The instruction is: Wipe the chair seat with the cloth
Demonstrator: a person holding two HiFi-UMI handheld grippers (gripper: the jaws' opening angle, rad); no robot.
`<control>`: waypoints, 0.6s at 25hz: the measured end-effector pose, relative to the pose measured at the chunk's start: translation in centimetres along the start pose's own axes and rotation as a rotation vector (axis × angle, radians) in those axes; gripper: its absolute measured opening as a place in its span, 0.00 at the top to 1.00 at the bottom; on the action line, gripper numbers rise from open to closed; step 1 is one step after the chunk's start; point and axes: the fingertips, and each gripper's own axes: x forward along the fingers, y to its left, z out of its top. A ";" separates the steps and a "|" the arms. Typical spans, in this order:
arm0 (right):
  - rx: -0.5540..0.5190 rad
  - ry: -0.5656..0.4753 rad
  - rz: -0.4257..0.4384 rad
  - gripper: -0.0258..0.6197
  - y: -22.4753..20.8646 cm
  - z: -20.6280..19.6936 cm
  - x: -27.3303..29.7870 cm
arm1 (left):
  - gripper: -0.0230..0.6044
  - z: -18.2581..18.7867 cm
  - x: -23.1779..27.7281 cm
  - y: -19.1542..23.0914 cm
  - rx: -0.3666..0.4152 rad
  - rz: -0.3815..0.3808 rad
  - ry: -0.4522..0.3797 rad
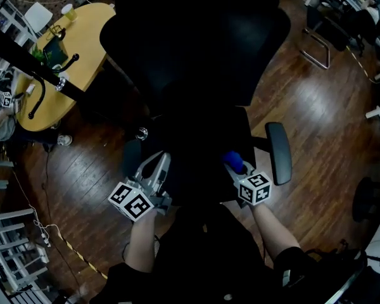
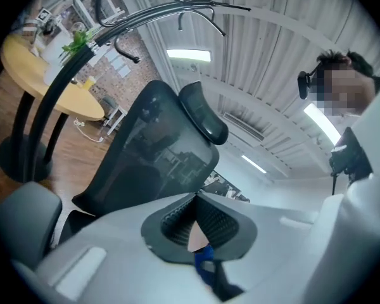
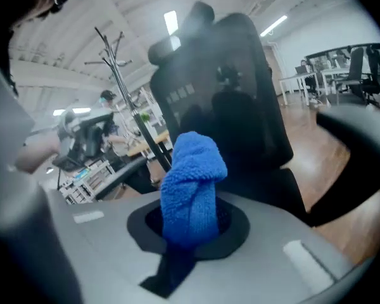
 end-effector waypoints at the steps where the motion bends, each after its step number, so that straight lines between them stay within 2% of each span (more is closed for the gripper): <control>1: -0.019 -0.064 0.038 0.90 1.9 3.2 -1.2 | 0.96 1.1 0.3 -1.4 0.019 -0.023 -0.007; 4: -0.071 -0.225 0.165 0.90 7.9 11.6 -6.1 | 0.96 4.0 0.5 -6.1 0.063 -0.093 -0.042; 7: -0.130 -0.321 0.267 0.90 12.6 16.2 -11.2 | 0.96 5.5 0.0 -11.2 0.101 -0.162 -0.070; 10: -0.167 -0.363 0.320 0.90 14.5 17.9 -13.8 | 0.96 6.3 -0.7 -14.2 0.146 -0.192 -0.103; 15: -0.158 -0.382 0.366 0.90 15.3 17.7 -15.4 | 0.96 5.0 -1.8 -16.2 0.178 -0.173 -0.103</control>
